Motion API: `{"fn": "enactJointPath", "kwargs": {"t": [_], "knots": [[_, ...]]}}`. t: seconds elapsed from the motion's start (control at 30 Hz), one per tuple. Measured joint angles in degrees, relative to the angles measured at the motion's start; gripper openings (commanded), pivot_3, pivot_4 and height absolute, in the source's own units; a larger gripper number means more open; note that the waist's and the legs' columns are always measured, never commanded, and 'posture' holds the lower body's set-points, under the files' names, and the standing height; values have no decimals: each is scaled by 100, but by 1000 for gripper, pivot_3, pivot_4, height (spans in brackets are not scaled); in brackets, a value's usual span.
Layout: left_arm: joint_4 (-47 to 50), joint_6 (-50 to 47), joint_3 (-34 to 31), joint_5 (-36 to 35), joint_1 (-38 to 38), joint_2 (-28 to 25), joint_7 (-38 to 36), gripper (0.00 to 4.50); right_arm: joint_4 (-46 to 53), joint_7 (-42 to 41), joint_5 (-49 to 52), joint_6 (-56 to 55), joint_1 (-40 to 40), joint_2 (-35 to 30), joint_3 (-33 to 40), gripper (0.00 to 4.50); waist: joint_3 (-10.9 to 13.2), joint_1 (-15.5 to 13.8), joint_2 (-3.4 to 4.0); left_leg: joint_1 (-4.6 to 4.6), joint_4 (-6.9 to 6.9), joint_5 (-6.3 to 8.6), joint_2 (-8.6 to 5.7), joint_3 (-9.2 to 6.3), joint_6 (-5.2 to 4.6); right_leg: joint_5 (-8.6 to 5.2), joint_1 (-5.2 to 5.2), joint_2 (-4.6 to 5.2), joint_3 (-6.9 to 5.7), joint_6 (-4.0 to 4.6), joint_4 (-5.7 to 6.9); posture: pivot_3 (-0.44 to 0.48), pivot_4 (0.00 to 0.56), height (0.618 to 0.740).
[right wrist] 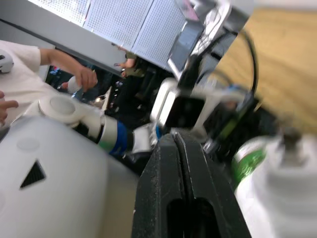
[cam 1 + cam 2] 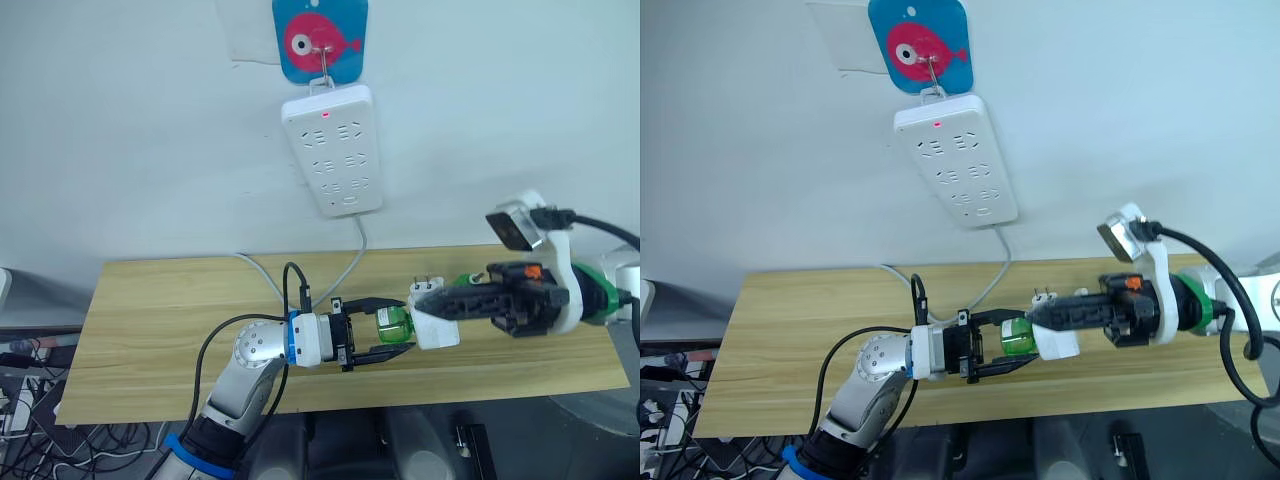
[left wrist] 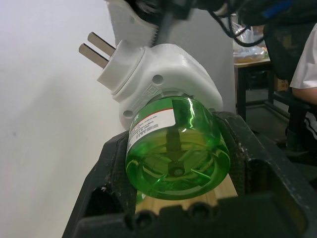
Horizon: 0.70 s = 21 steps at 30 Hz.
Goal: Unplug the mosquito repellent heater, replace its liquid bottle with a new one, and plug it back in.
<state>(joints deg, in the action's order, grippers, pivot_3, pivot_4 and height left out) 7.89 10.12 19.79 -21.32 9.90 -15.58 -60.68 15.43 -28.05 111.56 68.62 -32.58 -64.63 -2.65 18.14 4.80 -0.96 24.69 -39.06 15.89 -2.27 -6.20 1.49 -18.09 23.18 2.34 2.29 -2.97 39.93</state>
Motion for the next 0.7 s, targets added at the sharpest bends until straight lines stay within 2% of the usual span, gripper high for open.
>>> {"fn": "enactJointPath", "kwargs": {"t": [0.17,0.33,0.7], "knots": [[80,-62,0,-6,-34,-17,1,2272,4,538,-234,21,31,231,-191,39,0,2,0,4,0,0,0,1,0,0,1,1,1,0,1,-132,313,740],[87,-234,7,-7,-82,-59,-2,2272,-41,835,-936,-78,58,642,-190,39,0,0,0,4,0,0,0,-2,1,0,2,1,-1,0,1,-130,315,740],[175,-477,63,-53,-134,-64,-91,2272,-368,629,-1967,38,726,819,131,39,0,-1,0,3,0,0,0,0,0,0,2,1,1,0,2,-133,328,740]]}}
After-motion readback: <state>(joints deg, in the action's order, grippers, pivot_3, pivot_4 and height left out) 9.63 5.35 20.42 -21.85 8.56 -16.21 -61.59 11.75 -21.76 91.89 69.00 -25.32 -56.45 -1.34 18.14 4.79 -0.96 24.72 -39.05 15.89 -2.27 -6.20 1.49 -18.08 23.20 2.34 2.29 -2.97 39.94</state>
